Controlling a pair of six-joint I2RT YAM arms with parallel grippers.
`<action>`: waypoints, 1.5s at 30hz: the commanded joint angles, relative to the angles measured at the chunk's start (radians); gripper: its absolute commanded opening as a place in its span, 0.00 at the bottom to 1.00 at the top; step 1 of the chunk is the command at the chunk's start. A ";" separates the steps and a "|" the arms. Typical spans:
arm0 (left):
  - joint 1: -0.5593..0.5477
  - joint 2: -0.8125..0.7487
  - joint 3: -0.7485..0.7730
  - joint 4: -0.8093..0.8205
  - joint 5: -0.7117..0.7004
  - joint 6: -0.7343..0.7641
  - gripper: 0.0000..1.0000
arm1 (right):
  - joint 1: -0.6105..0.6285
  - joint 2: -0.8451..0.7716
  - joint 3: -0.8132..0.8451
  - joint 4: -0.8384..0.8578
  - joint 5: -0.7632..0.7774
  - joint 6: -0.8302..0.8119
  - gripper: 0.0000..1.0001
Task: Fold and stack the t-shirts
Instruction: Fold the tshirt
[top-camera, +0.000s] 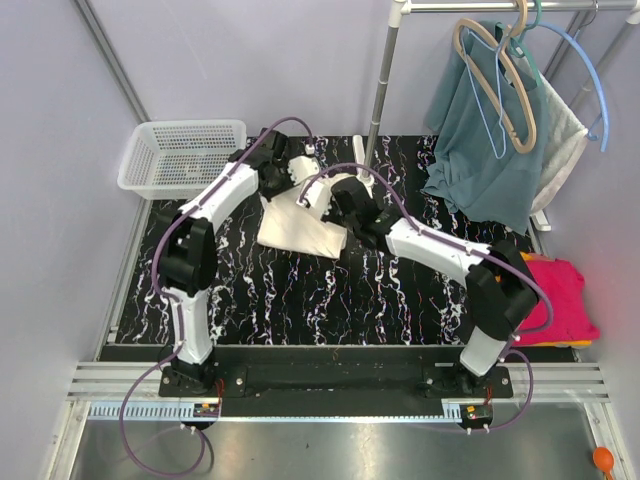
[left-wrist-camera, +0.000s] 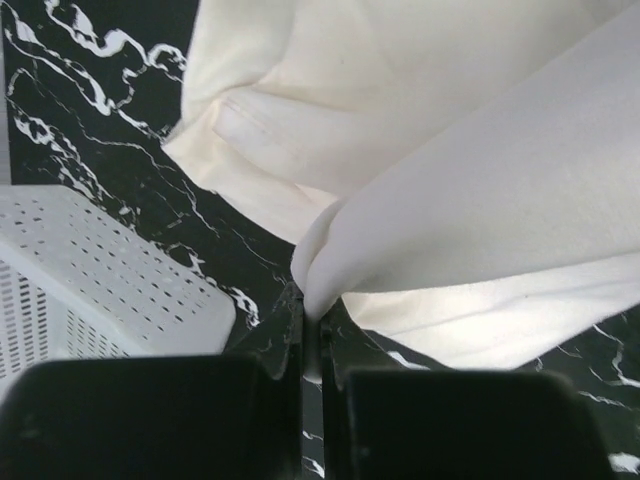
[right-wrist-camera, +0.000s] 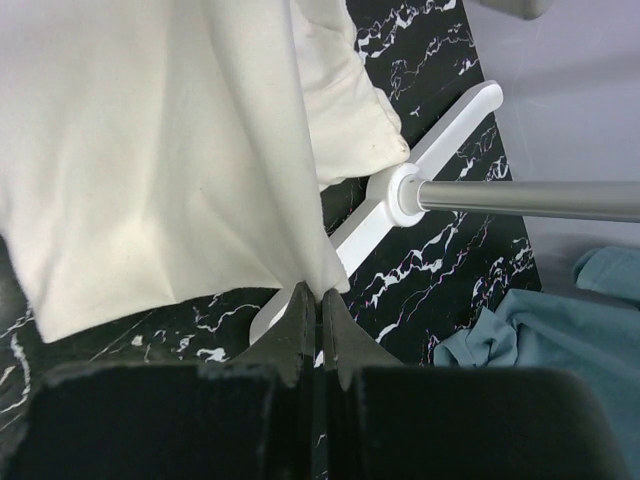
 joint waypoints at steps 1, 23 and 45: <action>0.040 0.068 0.132 0.022 -0.047 0.018 0.00 | -0.067 0.062 0.085 0.044 -0.017 -0.033 0.00; 0.049 0.253 0.114 0.560 -0.290 -0.059 0.19 | -0.188 0.481 0.372 0.131 0.031 -0.057 0.06; 0.039 0.182 0.014 0.660 -0.423 -0.134 0.77 | -0.190 0.382 0.249 0.192 0.103 0.002 0.67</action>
